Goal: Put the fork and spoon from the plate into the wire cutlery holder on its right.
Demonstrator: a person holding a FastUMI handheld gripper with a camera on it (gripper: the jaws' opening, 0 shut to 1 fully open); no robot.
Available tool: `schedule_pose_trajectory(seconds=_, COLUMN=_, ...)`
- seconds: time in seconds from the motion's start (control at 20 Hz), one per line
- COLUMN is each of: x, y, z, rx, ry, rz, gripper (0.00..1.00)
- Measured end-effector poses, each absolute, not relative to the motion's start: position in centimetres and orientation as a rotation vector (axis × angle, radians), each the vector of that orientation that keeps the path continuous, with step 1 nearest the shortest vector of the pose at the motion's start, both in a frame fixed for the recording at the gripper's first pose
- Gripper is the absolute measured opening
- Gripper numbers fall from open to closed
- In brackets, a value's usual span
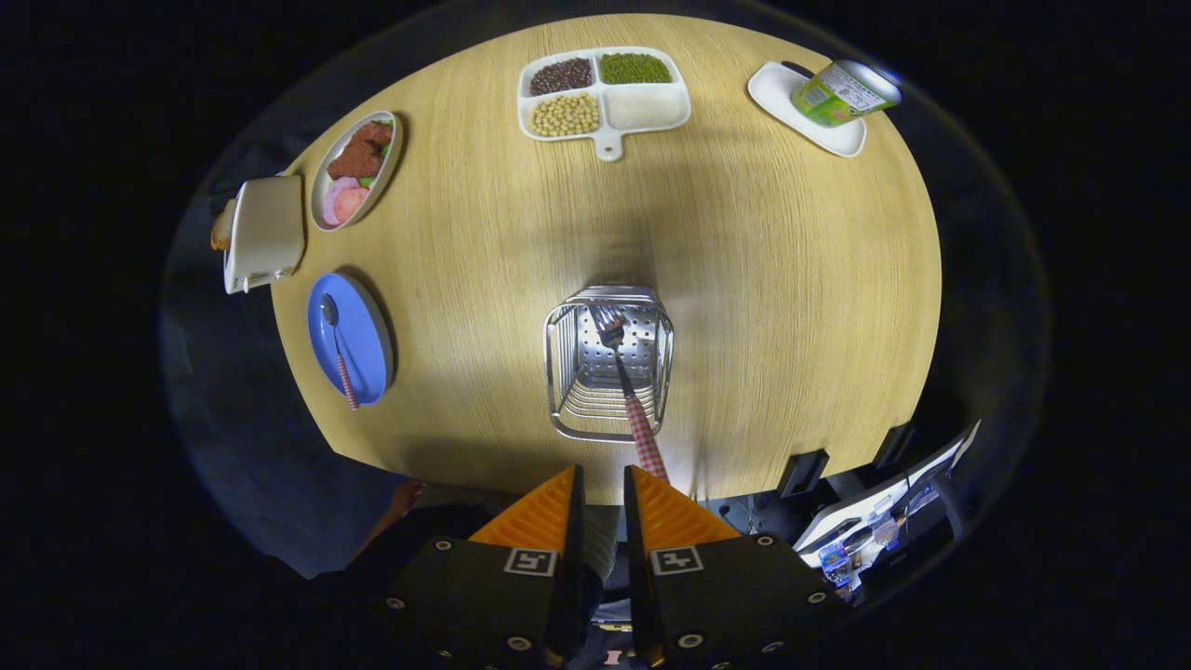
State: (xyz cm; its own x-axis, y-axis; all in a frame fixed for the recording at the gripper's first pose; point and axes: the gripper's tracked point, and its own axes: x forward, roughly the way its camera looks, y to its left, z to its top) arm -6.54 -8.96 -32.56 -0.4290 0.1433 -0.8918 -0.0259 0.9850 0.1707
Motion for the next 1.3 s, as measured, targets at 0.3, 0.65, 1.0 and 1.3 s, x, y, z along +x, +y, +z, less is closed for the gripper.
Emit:
schedule_pose_trajectory(seconds=0.3, x=-5.9, y=-4.6, z=-30.7, rx=0.155, ry=1.861, rz=0.215, gripper=0.58)
schedule_pose_trajectory(seconds=0.65, x=-6.8, y=1.6, z=-29.7, rx=0.127, ry=1.776, rz=0.316, gripper=0.87)
schedule_pose_trajectory(seconds=1.0, x=-7.7, y=10.1, z=-30.5, rx=0.079, ry=1.736, rz=0.427, gripper=0.87)
schedule_pose_trajectory(seconds=1.3, x=-8.6, y=17.3, z=-32.5, rx=0.024, ry=1.73, rz=0.483, gripper=0.87)
